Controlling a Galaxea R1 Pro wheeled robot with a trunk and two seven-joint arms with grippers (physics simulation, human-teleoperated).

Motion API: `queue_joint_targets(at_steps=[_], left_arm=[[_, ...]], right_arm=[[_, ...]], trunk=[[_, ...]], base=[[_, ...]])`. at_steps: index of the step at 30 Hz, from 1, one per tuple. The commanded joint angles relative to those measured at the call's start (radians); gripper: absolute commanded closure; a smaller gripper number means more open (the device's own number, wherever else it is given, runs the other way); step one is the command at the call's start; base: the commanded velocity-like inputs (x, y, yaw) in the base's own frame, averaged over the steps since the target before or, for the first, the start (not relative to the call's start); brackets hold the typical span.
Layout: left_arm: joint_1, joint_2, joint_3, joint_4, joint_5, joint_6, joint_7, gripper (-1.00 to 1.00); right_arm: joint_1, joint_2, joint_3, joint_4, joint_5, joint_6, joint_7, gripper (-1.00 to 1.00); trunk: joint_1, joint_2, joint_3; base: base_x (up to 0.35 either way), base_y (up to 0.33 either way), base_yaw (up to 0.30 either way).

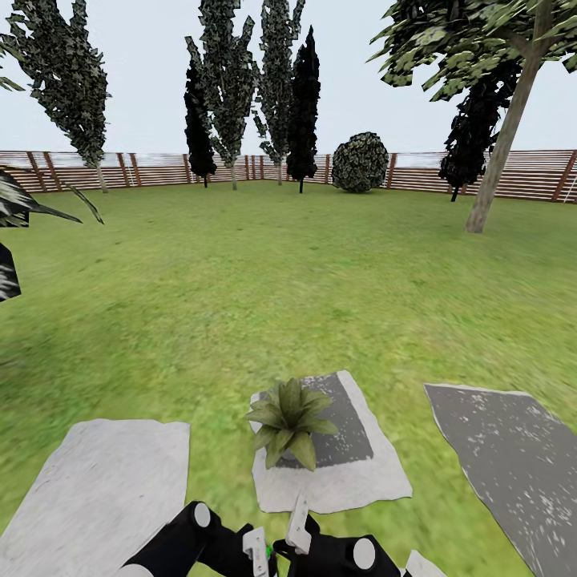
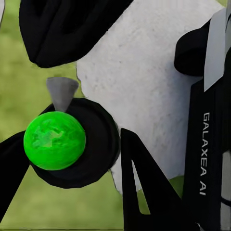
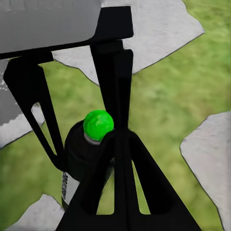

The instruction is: Pick up the pesticide atomizer in the garden and spray insectifuge to fully cover both potted plants in the garden.

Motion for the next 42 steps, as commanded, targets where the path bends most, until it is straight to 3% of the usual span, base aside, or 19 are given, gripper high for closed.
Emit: queue_joint_targets(at_steps=[1,8,20,31,32,39,42], left_arm=[[0.0,0.002,0.0,-0.001,-0.012,-0.009,0.0,1.0],[0.001,0.053,-0.002,0.001,-0.024,-0.005,0.002,1.0],[0.002,0.195,-0.001,0.002,-0.023,-0.001,0.003,1.0],[0.006,0.278,0.002,0.001,-0.023,0.0,0.004,1.0],[0.006,0.285,0.002,0.001,-0.023,0.0,0.004,1.0],[0.003,0.32,0.015,0.0,-0.015,0.007,0.025,1.0],[0.008,0.319,0.06,0.001,-0.012,0.009,0.079,1.0]], right_arm=[[0.0,0.0,-0.001,-0.001,0.011,-0.006,0.001,1.0],[0.0,0.0,-0.001,0.0,0.011,-0.006,0.001,1.0],[0.0,-0.001,-0.001,0.003,0.012,-0.006,0.001,1.0],[0.0,-0.002,-0.003,0.005,0.013,-0.006,0.001,1.0],[0.0,-0.004,-0.003,0.005,0.013,-0.006,0.001,-1.0],[0.0,-0.013,-0.012,0.007,0.013,-0.009,-0.007,-1.0],[0.0,-0.033,-0.016,0.028,0.01,-0.009,-0.042,-1.0]], trunk=[[0.0,0.0,-0.001],[0.0,0.0,-0.001],[0.0,0.0,-0.001],[0.0,0.0,-0.001],[0.0,0.0,-0.001],[0.0,0.0,-0.001],[0.0,0.0,-0.001]], base=[[0.0,0.0,0.0],[0.0,0.0,0.0],[0.0,0.0,0.0],[0.0,0.0,0.0],[0.0,0.0,0.0],[0.0,0.0,0.0],[0.0,0.0,0.0]])
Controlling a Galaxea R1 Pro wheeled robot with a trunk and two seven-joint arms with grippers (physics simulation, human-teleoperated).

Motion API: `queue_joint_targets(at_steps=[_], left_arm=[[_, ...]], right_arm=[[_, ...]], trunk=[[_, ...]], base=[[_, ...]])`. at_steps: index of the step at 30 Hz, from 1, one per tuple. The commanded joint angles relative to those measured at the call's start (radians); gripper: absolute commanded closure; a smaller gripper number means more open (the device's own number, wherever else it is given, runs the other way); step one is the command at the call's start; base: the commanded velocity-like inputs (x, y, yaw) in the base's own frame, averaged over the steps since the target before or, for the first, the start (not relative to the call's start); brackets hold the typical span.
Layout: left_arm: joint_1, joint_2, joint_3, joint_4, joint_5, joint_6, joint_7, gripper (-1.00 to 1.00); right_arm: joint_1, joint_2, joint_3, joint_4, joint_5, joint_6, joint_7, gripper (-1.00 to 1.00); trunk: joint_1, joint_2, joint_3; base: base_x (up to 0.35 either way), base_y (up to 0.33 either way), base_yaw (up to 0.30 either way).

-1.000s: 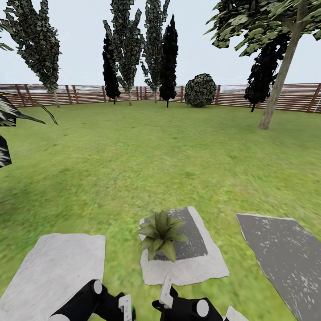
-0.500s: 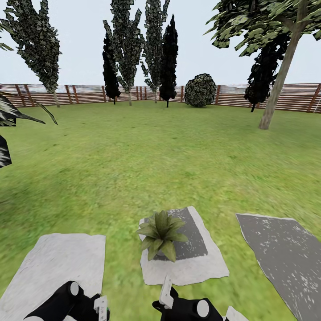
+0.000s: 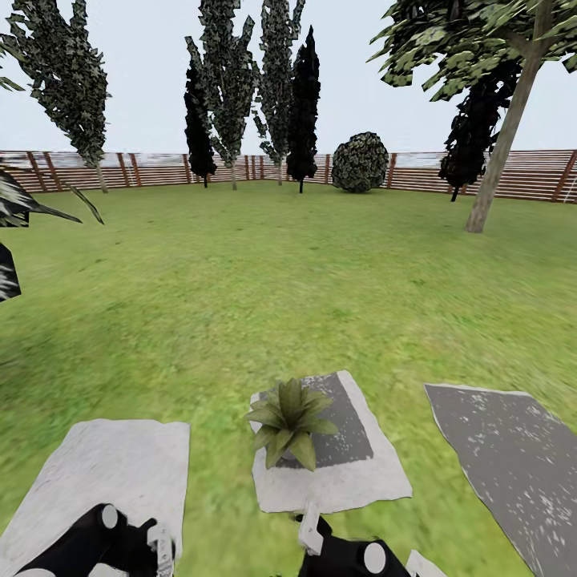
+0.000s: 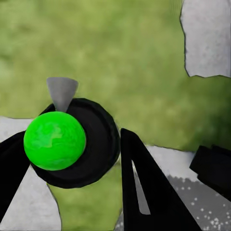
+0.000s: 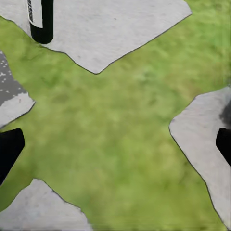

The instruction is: Pick up the pesticide atomizer in the garden and spray insectifuge to fully cover both potted plants in the garden.

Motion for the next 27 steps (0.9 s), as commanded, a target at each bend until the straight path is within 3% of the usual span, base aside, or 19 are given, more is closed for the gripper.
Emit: queue_joint_targets(at_steps=[1,4,7,8,9,12,14,16,18,19,24,27], left_arm=[[0.001,-0.002,0.02,-0.001,-0.005,-0.007,0.022,1.0],[0.003,-0.007,0.102,-0.001,-0.003,-0.005,0.068,1.0],[0.004,-0.011,0.215,-0.001,0.0,0.02,0.118,1.0],[0.004,-0.011,0.266,0.0,0.001,0.037,0.143,1.0],[0.004,-0.011,0.282,0.0,0.001,0.041,0.149,1.0],[0.004,-0.013,0.364,0.0,0.003,0.063,0.175,1.0],[0.004,-0.014,0.402,0.0,0.009,0.094,0.193,1.0],[0.004,-0.015,0.43,-0.001,0.02,0.138,0.221,1.0],[0.004,-0.015,0.447,0.001,0.036,0.176,0.271,1.0],[0.004,-0.015,0.448,0.001,0.038,0.179,0.279,1.0],[0.005,-0.024,0.451,0.001,0.052,0.19,0.328,1.0],[0.007,-0.034,0.45,-0.001,0.051,0.193,0.332,1.0]], right_arm=[[-0.001,-0.008,-0.003,0.008,0.008,-0.007,-0.032,-1.0],[-0.001,-0.03,-0.029,0.069,0.006,-0.007,-0.184,-1.0],[-0.001,-0.035,-0.108,0.183,0.003,-0.008,-0.343,-1.0],[0.0,-0.035,-0.153,0.231,0.001,-0.011,-0.409,-1.0],[0.0,-0.035,-0.167,0.247,0.001,-0.012,-0.43,-1.0],[0.0,-0.033,-0.26,0.351,0.0,-0.048,-0.561,-1.0],[0.0,-0.031,-0.296,0.4,-0.001,-0.082,-0.636,-1.0],[0.001,-0.032,-0.325,0.44,-0.002,-0.119,-0.705,-1.0],[0.002,-0.035,-0.382,0.478,-0.001,-0.178,-0.764,-1.0],[0.002,-0.035,-0.394,0.482,-0.001,-0.187,-0.768,-1.0],[0.003,-0.039,-0.544,0.491,0.002,-0.218,-0.786,-1.0],[0.003,-0.04,-0.586,0.49,0.002,-0.222,-0.788,-1.0]], trunk=[[0.0,0.0,-0.001],[0.0,0.0,-0.001],[0.0,0.0,-0.001],[0.0,0.0,-0.001],[0.0,0.0,-0.001],[0.0,0.0,-0.001],[0.0,0.0,-0.001],[0.0,0.0,-0.001],[0.0,0.0,-0.001],[0.0,0.0,-0.001],[0.0,0.0,-0.001],[0.0,0.0,-0.001]], base=[[0.0,0.0,0.0],[0.0,0.0,0.0],[0.0,0.0,0.0],[0.0,0.0,0.0],[0.0,0.0,0.0],[0.0,0.0,0.0],[0.0,0.0,0.0],[0.0,0.0,0.0],[0.0,0.0,0.0],[0.0,0.0,0.0],[0.0,0.0,0.0],[0.0,0.0,0.0]])
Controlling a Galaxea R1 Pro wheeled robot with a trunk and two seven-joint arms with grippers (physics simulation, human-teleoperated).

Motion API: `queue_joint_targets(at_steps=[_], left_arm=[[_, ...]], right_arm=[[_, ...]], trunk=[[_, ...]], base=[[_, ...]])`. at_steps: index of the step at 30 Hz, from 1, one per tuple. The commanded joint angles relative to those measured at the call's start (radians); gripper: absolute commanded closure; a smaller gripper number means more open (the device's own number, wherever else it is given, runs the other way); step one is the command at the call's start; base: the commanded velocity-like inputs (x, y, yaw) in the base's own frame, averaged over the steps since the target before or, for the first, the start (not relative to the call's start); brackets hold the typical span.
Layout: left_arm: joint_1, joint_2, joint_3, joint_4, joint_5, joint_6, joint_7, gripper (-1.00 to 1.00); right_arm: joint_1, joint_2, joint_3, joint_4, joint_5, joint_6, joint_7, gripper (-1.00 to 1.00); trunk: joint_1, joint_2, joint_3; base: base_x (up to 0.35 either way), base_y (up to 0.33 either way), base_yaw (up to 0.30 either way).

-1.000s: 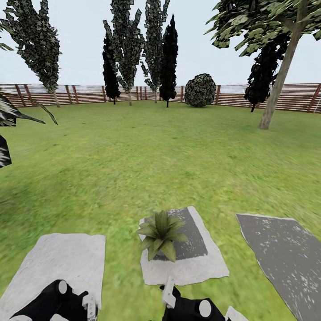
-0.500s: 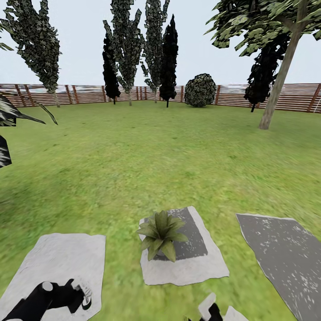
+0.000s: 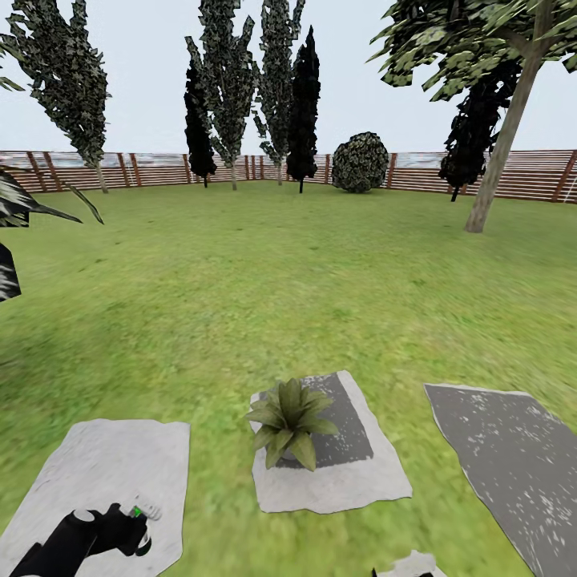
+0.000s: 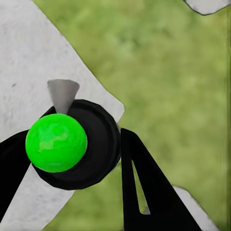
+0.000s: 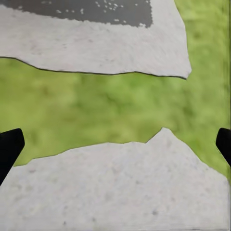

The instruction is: Pick up the pesticide atomizer in the garden and spray insectifuge to fully cover both potted plants in the garden.

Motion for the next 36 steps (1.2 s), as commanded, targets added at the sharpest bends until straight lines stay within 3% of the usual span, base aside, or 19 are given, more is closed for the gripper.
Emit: queue_joint_targets(at_steps=[1,4,9,10,14,17,21,36], left_arm=[[-0.001,-0.003,0.007,-0.002,-0.003,0.008,-0.007,1.0],[-0.001,-0.007,0.007,-0.002,-0.004,0.032,-0.006,1.0],[-0.006,-0.013,0.003,-0.014,-0.002,0.132,-0.006,1.0],[-0.011,-0.023,0.001,-0.017,-0.003,0.15,-0.005,1.0],[-0.015,-0.057,-0.004,-0.019,-0.004,0.168,-0.005,1.0],[-0.016,-0.076,-0.006,-0.023,-0.006,0.173,-0.008,1.0],[-0.016,-0.103,-0.007,-0.044,-0.013,0.174,-0.01,1.0],[-0.015,-0.106,-0.009,-0.048,-0.014,0.186,-0.012,1.0]], right_arm=[[-0.001,-0.001,-0.012,0.001,0.011,-0.003,-0.005,-1.0],[-0.001,-0.018,-0.021,0.001,0.01,-0.005,-0.005,-1.0],[-0.001,-0.028,-0.024,-0.001,0.009,-0.008,-0.006,-1.0],[-0.001,-0.029,-0.031,-0.002,0.009,-0.009,-0.006,-1.0],[-0.001,-0.028,-0.089,-0.002,0.009,-0.01,-0.007,-1.0],[-0.001,-0.029,-0.171,-0.004,0.009,-0.01,-0.007,-1.0],[-0.001,-0.029,-0.214,-0.015,0.009,-0.01,-0.006,-1.0],[-0.001,-0.03,-0.218,-0.016,0.011,-0.01,-0.006,-1.0]], trunk=[[0.0,0.0,-0.001],[0.0,0.0,-0.001],[0.0,0.0,-0.001],[0.0,0.0,-0.001],[0.0,0.0,-0.001],[0.0,0.0,-0.001],[0.0,0.0,-0.001],[0.0,0.0,0.004]], base=[[0.033,0.005,0.0],[0.186,0.055,0.0],[0.304,0.11,0.0],[0.3,0.183,0.0],[0.287,0.214,0.0],[0.28,0.229,0.0],[0.278,0.234,-0.018],[0.226,0.258,-0.239]])
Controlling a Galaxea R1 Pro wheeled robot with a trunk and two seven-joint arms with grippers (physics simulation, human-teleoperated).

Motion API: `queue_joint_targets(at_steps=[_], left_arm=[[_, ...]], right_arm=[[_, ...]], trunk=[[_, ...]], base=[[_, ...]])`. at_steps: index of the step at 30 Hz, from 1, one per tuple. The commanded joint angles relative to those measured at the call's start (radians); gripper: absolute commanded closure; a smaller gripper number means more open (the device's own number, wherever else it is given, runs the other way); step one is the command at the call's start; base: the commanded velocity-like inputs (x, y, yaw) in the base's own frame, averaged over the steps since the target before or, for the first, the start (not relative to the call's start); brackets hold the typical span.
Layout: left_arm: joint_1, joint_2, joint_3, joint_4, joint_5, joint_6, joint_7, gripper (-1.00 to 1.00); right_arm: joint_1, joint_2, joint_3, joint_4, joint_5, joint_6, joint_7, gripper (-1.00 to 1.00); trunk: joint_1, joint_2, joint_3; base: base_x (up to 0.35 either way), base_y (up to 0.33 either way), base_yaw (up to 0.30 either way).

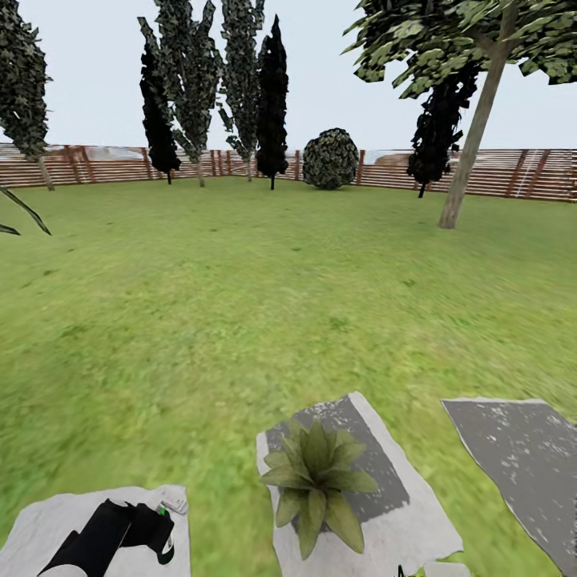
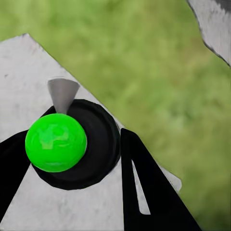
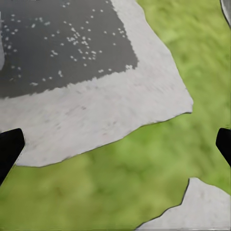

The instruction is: Pick up the pesticide atomizer in the garden and spray insectifuge to fully cover both potted plants in the garden.

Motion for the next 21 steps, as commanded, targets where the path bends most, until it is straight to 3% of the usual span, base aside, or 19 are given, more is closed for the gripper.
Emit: queue_joint_targets(at_steps=[1,7,13,21], left_arm=[[0.0,-0.001,0.006,-0.002,-0.005,0.004,-0.007,1.0],[0.001,-0.001,0.005,-0.003,-0.005,0.004,-0.007,1.0],[0.001,-0.001,0.001,-0.002,-0.005,0.002,-0.007,1.0],[0.003,0.0,-0.093,-0.002,-0.005,0.005,-0.009,1.0]], right_arm=[[-0.001,0.001,-0.006,0.0,0.011,-0.002,-0.005,-1.0],[-0.001,0.001,-0.006,0.0,0.011,-0.003,-0.005,-1.0],[-0.001,0.001,-0.006,0.0,0.01,-0.003,-0.005,-1.0],[-0.001,-0.003,-0.007,-0.02,0.01,-0.003,-0.006,-1.0]], trunk=[[0.0,0.0,-0.001],[0.0,0.0,-0.001],[0.0,0.0,-0.001],[0.0,0.0,0.001]], base=[[0.048,0.255,-0.261],[0.012,0.076,-0.244],[0.001,0.004,-0.037],[0.0,0.0,-0.081]])
